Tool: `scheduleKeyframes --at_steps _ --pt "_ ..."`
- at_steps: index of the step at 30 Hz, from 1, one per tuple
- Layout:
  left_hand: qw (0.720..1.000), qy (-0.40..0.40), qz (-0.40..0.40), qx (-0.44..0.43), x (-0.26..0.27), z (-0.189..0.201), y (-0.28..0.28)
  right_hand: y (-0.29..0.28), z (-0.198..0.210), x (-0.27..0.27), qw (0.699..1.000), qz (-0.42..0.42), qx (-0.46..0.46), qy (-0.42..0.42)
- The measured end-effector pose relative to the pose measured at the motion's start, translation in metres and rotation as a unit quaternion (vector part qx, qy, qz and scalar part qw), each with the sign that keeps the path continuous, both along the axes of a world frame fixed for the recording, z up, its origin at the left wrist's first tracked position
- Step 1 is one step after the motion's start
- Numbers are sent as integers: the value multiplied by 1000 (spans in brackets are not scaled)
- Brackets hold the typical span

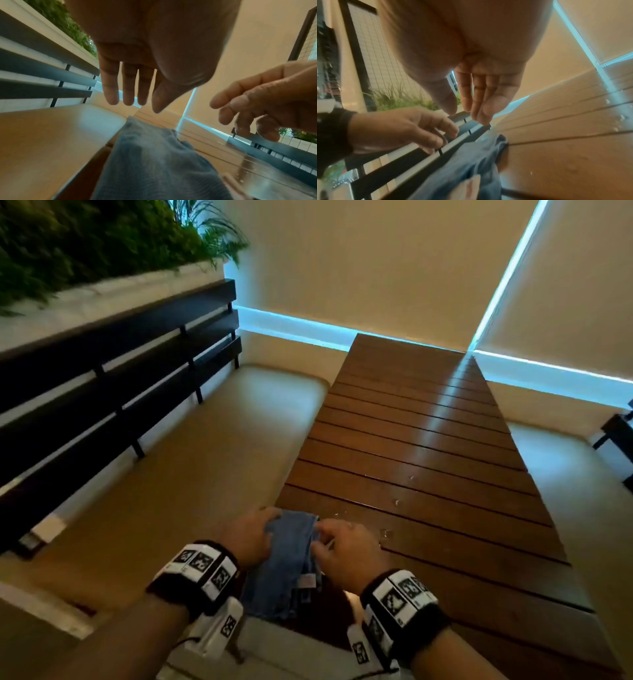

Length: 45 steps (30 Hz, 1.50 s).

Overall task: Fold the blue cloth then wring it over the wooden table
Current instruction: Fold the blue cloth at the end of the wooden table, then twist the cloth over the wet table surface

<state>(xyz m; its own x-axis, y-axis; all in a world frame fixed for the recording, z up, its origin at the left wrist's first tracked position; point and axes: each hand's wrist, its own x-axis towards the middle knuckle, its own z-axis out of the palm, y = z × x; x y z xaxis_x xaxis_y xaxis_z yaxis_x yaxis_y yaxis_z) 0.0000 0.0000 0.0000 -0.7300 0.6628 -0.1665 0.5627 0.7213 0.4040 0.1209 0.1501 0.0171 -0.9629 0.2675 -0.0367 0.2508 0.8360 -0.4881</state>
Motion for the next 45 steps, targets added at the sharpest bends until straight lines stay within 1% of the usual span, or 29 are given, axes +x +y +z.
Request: scheduleKeyframes --at_steps 2,4,5,7,10,12,14,17,18,20,21,23,24,25,27,28,30,32,33,36,38,39,41,42,44,45 --pt "999 -18 -19 19 -9 -10 10 -5 -4 -8 1000 -7 -16 -16" --pt "999 -23 -33 16 -22 -27 21 -9 -8 -11 999 -8 -27 -39" --pt "999 -13 -35 10 -30 -38 27 -10 -13 -11 998 -9 -33 -48" --pt "999 29 -29 -31 -37 -44 34 -9 -21 -9 998 -16 -29 -56" --pt "991 71 -30 -112 -37 -26 40 -8 -23 -6 998 -36 -31 -36" --pt "984 88 -52 -146 -27 -9 42 -7 -21 -2 998 -47 -36 7" --pt "985 87 -64 -136 -9 8 42 -6 -15 4 996 -49 -44 53" --pt "997 11 -75 -28 34 39 39 -9 0 19 993 -3 -81 86" --pt "997 -8 -77 12 50 50 38 -10 6 26 989 16 -100 105" --pt "992 -19 -69 108 81 73 35 -8 19 48 979 19 -141 145" --pt "983 -33 -58 171 95 84 34 -5 26 62 975 5 -156 158" --pt "951 -102 -55 285 117 98 36 5 41 97 965 -35 -178 187" --pt "934 -154 -78 314 125 99 40 11 51 116 959 -53 -191 205" --pt "917 -204 -111 323 133 98 46 17 60 135 951 -69 -204 221" --pt "887 -310 -176 294 151 91 64 32 79 169 942 -95 -215 241" --pt "877 -337 -207 273 160 85 75 40 86 184 940 -116 -206 246" --pt "874 -337 -237 257 180 69 102 59 93 211 939 -167 -150 260" --pt "873 -328 -251 258 204 53 131 81 92 233 934 -226 -86 265" --pt "874 -313 -266 262 218 48 146 93 88 242 926 -258 -63 268" --pt "880 -267 -319 230 257 41 185 134 71 268 891 -363 43 269" --pt "878 -258 -344 209 274 39 206 163 53 279 868 -419 76 255" --pt "874 -254 -362 200 281 37 217 176 43 282 862 -439 84 241" --pt "873 -242 -391 161 289 30 237 201 21 283 860 -462 87 198" --pt "879 -232 -397 127 290 25 246 212 9 281 862 -468 83 176" --pt "899 -165 -401 62 284 18 265 233 -12 273 871 -466 72 137" --pt "906 -128 -401 38 279 15 274 242 -23 267 881 -460 59 92"
